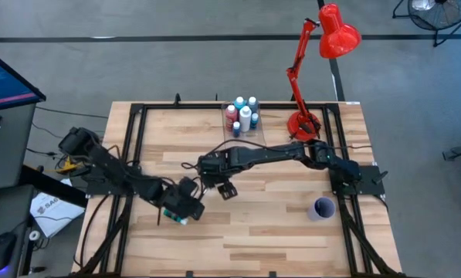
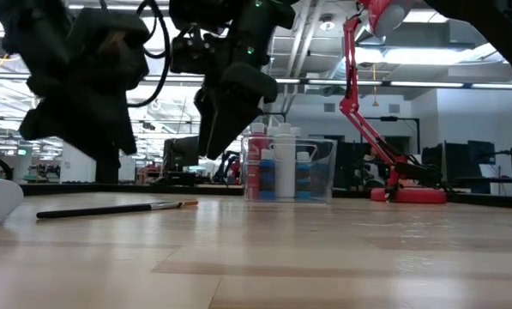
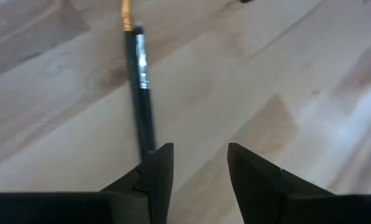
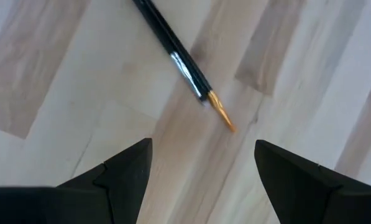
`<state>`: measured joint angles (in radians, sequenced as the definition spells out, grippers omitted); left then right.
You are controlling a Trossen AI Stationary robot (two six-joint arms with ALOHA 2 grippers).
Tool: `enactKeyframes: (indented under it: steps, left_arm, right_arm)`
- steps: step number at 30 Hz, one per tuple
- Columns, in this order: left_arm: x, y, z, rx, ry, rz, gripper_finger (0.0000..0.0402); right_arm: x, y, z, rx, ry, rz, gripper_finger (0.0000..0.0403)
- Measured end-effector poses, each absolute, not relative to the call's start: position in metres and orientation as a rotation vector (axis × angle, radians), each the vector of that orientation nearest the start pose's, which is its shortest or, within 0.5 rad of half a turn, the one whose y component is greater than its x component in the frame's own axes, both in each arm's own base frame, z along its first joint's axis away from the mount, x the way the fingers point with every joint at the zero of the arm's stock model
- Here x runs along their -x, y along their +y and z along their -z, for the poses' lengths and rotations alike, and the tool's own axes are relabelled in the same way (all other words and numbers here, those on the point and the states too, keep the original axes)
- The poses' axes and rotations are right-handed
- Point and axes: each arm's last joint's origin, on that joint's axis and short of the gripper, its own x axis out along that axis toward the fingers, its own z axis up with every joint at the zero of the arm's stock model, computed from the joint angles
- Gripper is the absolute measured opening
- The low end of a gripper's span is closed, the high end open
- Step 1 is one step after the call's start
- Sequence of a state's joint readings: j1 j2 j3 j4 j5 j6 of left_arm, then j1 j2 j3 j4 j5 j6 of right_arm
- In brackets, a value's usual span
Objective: Pick & Place Paint Supplies
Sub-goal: Put the gold paintbrush into the purple cup
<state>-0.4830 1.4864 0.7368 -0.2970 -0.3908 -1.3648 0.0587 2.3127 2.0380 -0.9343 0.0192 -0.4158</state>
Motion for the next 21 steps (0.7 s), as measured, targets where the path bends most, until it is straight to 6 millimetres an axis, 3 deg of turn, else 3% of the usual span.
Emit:
enactKeyframes:
  steps: [11, 21]
  left_arm:
    - [-0.246, -0.111, -0.145, 0.752, 0.841, -0.579, 0.0143]
    - [-0.264, -0.102, -0.124, 0.755, 0.886, -0.554, 0.0140]
  right_arm:
    - [-0.488, 0.028, -0.200, 0.447, 1.133, -0.327, 0.0276]
    - [-0.486, 0.028, -0.199, 0.395, 1.163, -0.299, 0.0276]
